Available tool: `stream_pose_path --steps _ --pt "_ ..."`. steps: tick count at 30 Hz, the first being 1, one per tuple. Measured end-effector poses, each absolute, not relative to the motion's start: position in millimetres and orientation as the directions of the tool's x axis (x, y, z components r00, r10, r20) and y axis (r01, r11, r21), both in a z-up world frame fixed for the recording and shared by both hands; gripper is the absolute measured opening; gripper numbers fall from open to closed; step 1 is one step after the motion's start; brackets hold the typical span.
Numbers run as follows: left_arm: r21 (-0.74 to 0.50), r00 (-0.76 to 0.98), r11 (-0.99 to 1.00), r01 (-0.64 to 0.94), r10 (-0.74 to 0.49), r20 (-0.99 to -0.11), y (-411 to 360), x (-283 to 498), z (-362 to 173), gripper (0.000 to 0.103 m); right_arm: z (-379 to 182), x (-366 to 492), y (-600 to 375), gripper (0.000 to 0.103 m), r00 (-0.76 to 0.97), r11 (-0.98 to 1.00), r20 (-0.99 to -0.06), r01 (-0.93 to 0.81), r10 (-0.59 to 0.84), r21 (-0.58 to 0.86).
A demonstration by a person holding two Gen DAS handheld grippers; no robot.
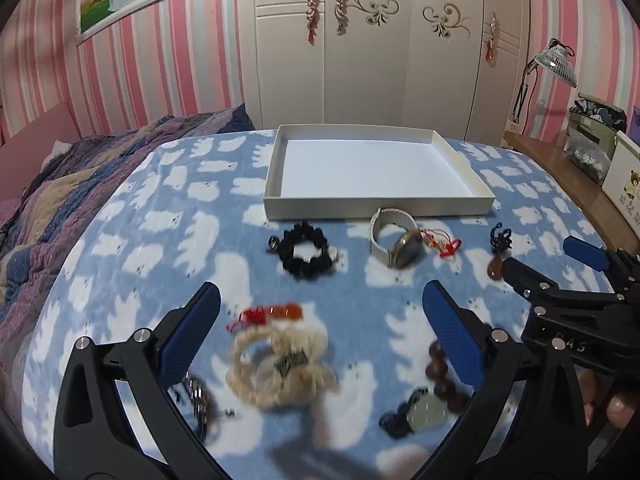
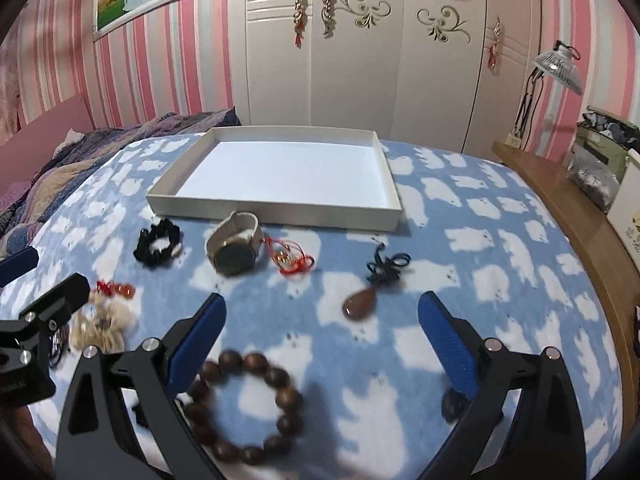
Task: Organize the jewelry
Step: 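Grasp the black scrunchie with the left tool while the right tool grasps the red string bracelet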
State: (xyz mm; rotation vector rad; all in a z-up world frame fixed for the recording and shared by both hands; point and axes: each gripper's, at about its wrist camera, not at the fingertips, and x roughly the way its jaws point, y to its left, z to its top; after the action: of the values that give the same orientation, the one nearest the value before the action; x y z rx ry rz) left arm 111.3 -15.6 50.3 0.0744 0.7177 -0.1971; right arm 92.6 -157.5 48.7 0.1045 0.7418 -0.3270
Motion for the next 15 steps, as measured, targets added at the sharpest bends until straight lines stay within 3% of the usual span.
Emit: stream_pose_path --steps 6,9,10,13,15 --pt "-0.017 0.692 0.978 0.207 -0.158 -0.705 -17 148 45 0.098 39 124 -162 0.097 0.643 0.944 -0.719 0.324 -0.264 -0.057" --pt "-0.029 0.648 0.977 0.211 -0.162 -0.744 -16 166 33 0.083 28 137 -166 0.085 0.603 0.945 -0.755 0.320 -0.256 -0.064" --pt "-0.035 0.625 0.977 0.210 -0.162 -0.763 -16 173 28 0.083 23 142 -167 0.082 0.589 0.947 -0.771 0.316 -0.243 -0.057" --pt "-0.074 0.567 0.976 0.204 -0.179 -0.804 -12 190 11 0.082 10 155 -172 0.082 0.556 0.951 -0.809 0.308 -0.191 -0.013" --pt "-0.094 0.524 0.975 0.200 -0.187 -0.831 -11 202 -1 0.076 3 163 -173 0.081 0.540 0.953 -0.823 0.304 -0.177 -0.005"
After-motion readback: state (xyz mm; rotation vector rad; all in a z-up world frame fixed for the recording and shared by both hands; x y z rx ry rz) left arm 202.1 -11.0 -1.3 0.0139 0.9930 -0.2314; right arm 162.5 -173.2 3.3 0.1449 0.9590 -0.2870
